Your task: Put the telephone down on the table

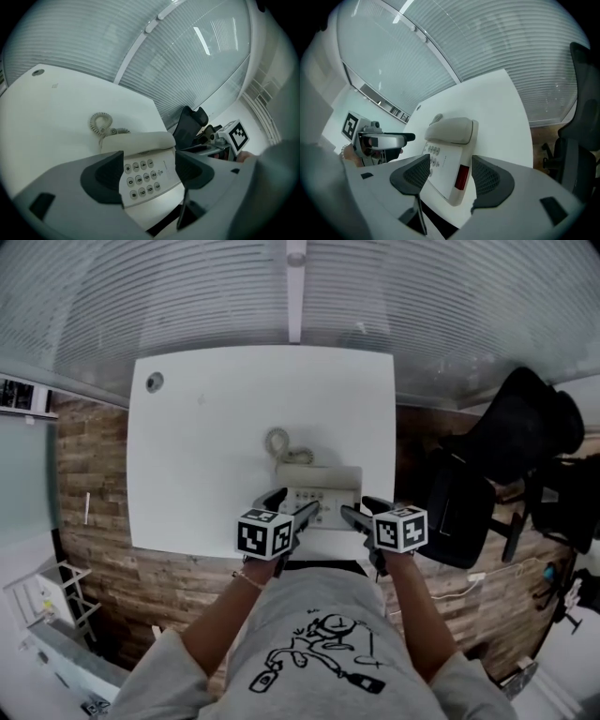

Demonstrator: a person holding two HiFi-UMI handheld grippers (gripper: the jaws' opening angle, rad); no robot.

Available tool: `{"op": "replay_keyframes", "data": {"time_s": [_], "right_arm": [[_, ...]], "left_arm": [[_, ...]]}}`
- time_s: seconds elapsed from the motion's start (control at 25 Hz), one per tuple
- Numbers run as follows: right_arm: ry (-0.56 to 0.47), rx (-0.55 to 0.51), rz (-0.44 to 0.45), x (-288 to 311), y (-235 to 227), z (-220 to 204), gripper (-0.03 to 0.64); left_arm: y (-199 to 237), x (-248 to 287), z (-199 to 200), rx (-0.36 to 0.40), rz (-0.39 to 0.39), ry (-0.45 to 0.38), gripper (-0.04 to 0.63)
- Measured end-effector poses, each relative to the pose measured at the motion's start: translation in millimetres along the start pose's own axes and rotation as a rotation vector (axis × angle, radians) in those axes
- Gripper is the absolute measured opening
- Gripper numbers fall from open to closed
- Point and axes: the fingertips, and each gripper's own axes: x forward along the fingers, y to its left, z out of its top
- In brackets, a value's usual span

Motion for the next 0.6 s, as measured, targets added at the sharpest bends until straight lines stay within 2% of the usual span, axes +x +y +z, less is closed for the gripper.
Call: {"op": "replay_keyframes", "data": {"time_s": [0.2, 0.36, 0.6], "right_arm": [[-0.059, -0.044, 0.01, -20.3, 14.9, 13.3, 0.281], [-0.131, -0.112, 0.012, -37.2, 34.6, 28.7, 0.267], [-0.265, -0.223, 0.002, -70.6, 70.5, 59.1, 0.194]], "left_arm": [[-18.4, -11.6, 14.3, 0.03, -0.027, -0.043, 0.336], [-34.7, -24.3, 26.0, 0.078, -0.043, -0.098, 0.281], [-67.8, -51.1, 45.3, 0.134, -0.112, -0.173, 0.231]]}}
